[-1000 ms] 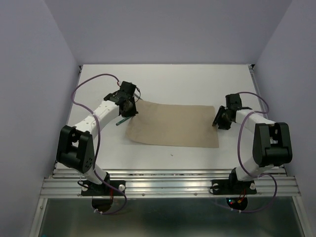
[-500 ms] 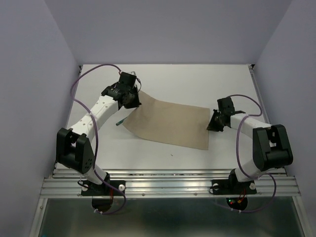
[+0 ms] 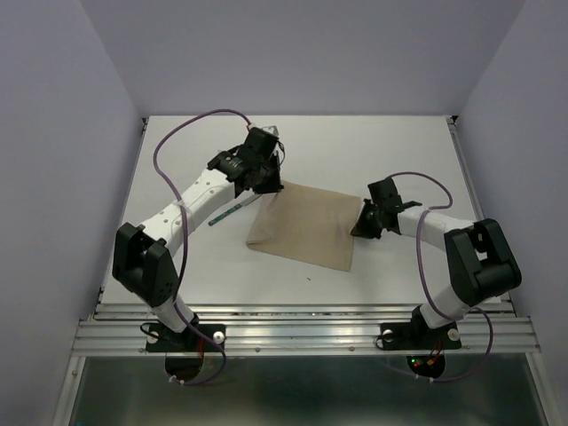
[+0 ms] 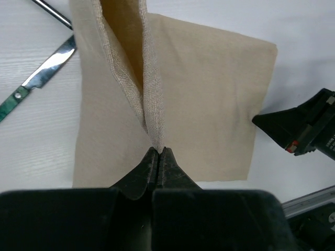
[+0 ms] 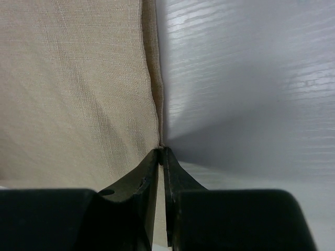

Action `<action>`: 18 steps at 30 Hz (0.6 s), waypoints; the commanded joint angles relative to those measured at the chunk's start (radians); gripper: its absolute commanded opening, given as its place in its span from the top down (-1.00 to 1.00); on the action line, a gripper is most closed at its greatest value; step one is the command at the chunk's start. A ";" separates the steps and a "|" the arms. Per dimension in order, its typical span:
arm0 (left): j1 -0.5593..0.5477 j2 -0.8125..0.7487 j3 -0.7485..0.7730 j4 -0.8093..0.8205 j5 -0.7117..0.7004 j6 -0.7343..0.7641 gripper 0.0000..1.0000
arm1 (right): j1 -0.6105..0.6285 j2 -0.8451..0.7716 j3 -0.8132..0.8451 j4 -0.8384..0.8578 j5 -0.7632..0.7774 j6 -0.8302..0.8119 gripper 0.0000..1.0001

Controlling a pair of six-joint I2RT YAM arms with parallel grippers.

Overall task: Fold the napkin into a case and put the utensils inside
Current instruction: Fold the rectangle-folded napkin at the center of the board.

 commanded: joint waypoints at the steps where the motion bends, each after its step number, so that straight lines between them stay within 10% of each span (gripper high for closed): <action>1: -0.046 0.039 0.059 0.014 0.044 -0.032 1.00 | 0.045 0.061 0.042 0.034 0.015 0.045 0.73; 18: -0.164 0.293 0.184 0.085 0.147 -0.064 1.00 | 0.075 0.151 0.093 0.083 -0.005 0.098 0.73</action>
